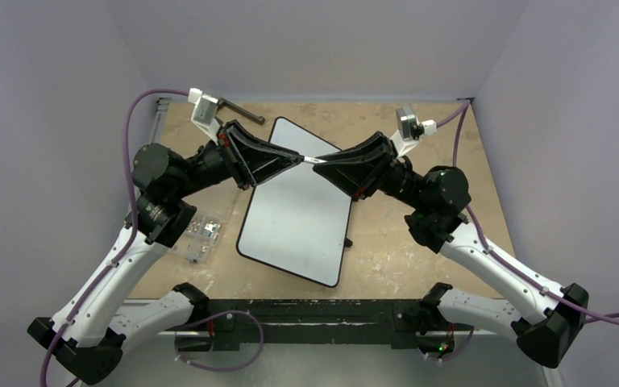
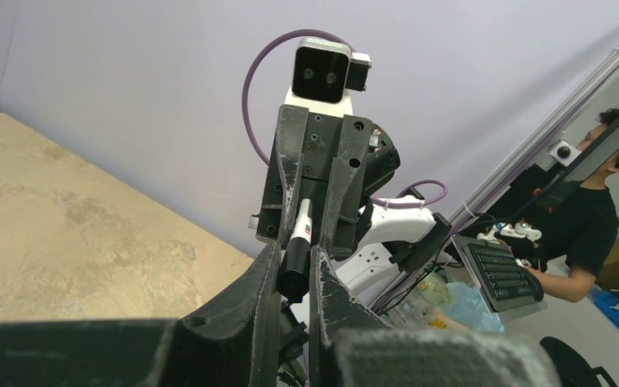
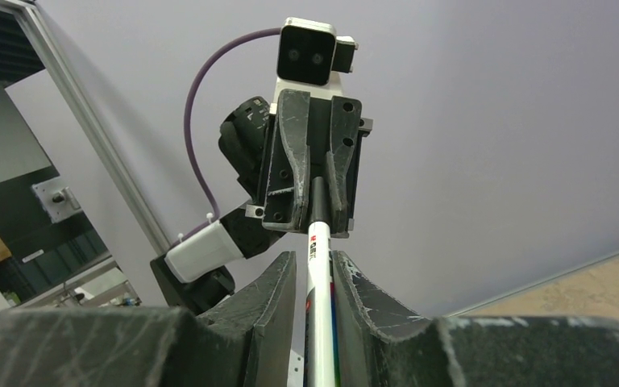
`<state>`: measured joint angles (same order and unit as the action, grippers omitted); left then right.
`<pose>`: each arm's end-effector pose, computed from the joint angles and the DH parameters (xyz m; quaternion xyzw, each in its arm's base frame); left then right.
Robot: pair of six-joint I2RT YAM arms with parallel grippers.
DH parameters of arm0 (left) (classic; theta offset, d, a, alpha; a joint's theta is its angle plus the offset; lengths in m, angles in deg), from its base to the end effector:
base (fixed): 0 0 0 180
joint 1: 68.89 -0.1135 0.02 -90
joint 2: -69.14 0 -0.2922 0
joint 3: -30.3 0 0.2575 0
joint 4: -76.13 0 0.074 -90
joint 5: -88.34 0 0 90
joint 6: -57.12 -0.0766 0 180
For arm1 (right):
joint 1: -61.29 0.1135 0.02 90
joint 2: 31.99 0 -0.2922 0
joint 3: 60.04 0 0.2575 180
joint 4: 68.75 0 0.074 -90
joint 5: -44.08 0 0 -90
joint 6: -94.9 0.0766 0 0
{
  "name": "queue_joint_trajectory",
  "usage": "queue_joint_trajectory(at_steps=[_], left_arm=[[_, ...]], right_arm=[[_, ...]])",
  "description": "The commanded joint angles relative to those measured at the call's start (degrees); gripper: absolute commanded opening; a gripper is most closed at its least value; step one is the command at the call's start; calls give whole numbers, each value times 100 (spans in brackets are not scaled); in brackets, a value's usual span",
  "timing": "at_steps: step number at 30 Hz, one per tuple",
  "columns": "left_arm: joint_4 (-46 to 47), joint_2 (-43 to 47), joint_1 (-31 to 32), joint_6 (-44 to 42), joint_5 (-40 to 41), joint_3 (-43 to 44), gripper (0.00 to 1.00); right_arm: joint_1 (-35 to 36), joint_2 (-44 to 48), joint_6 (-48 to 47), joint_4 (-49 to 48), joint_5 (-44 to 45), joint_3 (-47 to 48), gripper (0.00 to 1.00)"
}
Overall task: Write a sentence on the whiteboard
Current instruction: Open the pen cap from the whiteboard marker.
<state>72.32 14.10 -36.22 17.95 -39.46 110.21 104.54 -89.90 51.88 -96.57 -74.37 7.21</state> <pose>0.1529 -0.1538 0.5096 0.1792 0.5709 -0.6561 0.4598 0.1436 0.1852 0.4882 -0.2059 0.4382 0.6922 0.5351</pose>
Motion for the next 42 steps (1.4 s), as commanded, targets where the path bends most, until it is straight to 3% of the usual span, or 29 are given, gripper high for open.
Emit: queue_joint_trajectory(at_steps=[1,8,16,20,28,42], left_arm=[[-432,-173,18,-231,-50,-16,0],[-405,-165,17,-225,-54,-66,0],[-415,-150,12,-222,-54,-126,0],[-492,-84,13,-247,21,-143,0],[-544,204,-195,-402,209,-150,0],[-607,646,-657,658,396,-43,0]], right_arm=[[96,21,225,-871,-410,118,23],[97,-49,317,-1002,-400,95,19],[96,-145,407,-1233,-430,85,0],[95,-73,281,-1460,-497,-84,0],[92,139,93,-737,-321,-52,0],[96,374,-200,-575,-487,-121,0]])
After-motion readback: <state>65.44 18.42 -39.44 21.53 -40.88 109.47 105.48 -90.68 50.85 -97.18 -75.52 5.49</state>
